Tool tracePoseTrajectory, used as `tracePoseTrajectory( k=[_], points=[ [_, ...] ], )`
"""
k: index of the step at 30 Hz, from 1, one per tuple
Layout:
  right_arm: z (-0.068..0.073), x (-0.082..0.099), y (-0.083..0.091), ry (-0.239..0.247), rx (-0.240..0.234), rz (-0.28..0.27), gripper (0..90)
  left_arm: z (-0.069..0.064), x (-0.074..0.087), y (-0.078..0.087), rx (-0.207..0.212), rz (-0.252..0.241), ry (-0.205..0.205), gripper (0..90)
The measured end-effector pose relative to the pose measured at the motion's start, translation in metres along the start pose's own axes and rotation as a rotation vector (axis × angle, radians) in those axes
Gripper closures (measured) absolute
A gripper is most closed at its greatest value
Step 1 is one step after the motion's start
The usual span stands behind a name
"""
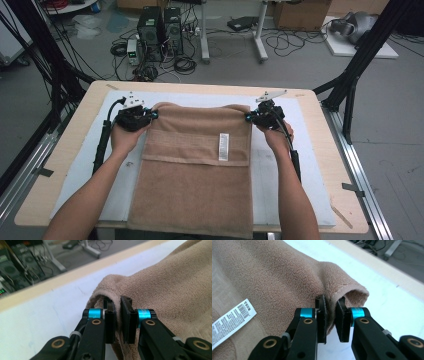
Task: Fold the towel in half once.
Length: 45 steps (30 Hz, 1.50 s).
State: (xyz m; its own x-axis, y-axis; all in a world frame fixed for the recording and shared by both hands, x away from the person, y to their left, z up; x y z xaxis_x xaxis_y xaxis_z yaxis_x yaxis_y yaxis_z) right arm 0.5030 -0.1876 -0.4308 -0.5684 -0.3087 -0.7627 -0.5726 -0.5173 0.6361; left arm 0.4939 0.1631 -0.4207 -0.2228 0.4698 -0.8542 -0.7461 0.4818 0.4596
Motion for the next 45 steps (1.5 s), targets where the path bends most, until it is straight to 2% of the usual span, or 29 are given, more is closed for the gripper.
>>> tracePoseTrajectory(
  k=[2,3,4,5,6,10,12,14,16,18,23,27,30,34,37,40,43,45],
  points=[
    [-0.003,-0.002,-0.002,-0.01,0.011,0.007,80.9,0.0,0.002,-0.006,0.021,0.016,0.02,81.6],
    [-0.004,0.0,-0.005,-0.012,0.021,0.021,76.7,0.0,0.008,-0.011,0.028,0.049,0.021,78.9],
    [-0.008,0.006,-0.011,-0.034,0.037,0.049,70.3,0.0,0.015,-0.013,0.026,0.082,0.023,75.7],
    [-0.011,0.011,-0.015,-0.055,0.045,0.071,61.7,0.0,0.02,-0.015,0.044,0.099,0.04,71.3],
    [-0.014,0.017,-0.017,-0.08,0.045,0.086,57.5,-0.001,0.024,-0.014,0.058,0.107,0.047,66.0],
    [-0.014,0.031,-0.011,-0.127,-0.006,0.072,49.5,-0.002,0.03,-0.001,0.084,0.076,0.06,58.4],
    [-0.012,0.036,-0.004,-0.135,-0.018,0.067,46.7,-0.005,0.035,0.004,0.109,0.088,0.048,56.6],
    [-0.008,0.038,0.005,-0.13,-0.04,0.047,46.2,-0.009,0.039,0.01,0.114,0.083,0.028,54.9],
    [-0.002,0.041,0.013,-0.114,-0.05,0.036,44.7,-0.014,0.042,0.015,0.133,0.069,0.037,54.1],
    [0.007,0.043,0.02,-0.101,-0.073,0.01,44.7,-0.021,0.046,0.019,0.143,0.066,0.016,53.1],
    [0.03,0.054,0.026,-0.049,-0.116,0.006,44.1,-0.038,0.055,0.029,0.188,0.059,-0.017,53.2],
    [0.046,0.066,0.028,-0.014,-0.128,0.029,44.5,-0.047,0.062,0.034,0.211,0.078,-0.043,52.9],
    [0.054,0.076,0.026,0.0,-0.132,0.06,45.2,-0.054,0.063,0.038,0.221,0.061,-0.027,48.6],
    [0.059,0.084,0.023,0.007,-0.144,0.064,46.9,-0.062,0.068,0.038,0.233,0.072,-0.053,47.1],
    [0.062,0.089,0.019,0.011,-0.15,0.089,48.4,-0.067,0.074,0.035,0.253,0.112,-0.077,48.3],
    [0.063,0.093,0.014,0.021,-0.152,0.108,51.8,-0.07,0.081,0.029,0.236,0.159,-0.104,49.0],
    [0.061,0.1,0.007,0.017,-0.155,0.139,55.0,-0.071,0.086,0.025,0.256,0.18,-0.1,50.9],
    [0.061,0.105,0.003,0.017,-0.152,0.15,57.2,-0.071,0.086,0.024,0.263,0.175,-0.089,53.4]
  ],
)
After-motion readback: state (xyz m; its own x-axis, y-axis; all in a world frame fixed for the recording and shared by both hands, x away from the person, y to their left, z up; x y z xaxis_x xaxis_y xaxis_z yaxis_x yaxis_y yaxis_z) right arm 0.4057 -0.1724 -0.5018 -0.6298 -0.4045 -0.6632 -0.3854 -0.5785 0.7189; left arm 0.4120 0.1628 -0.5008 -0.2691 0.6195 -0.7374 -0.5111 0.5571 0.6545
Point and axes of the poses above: each handheld gripper's, and its own axes: y roughly backward along the jaws, x roughly out of its underside, z roughly to its left, the point moved 9 cm from there along -y, roughly forward along the jaws, and after that the axes turned 12 degrees about -y, right-handed, at the moved point
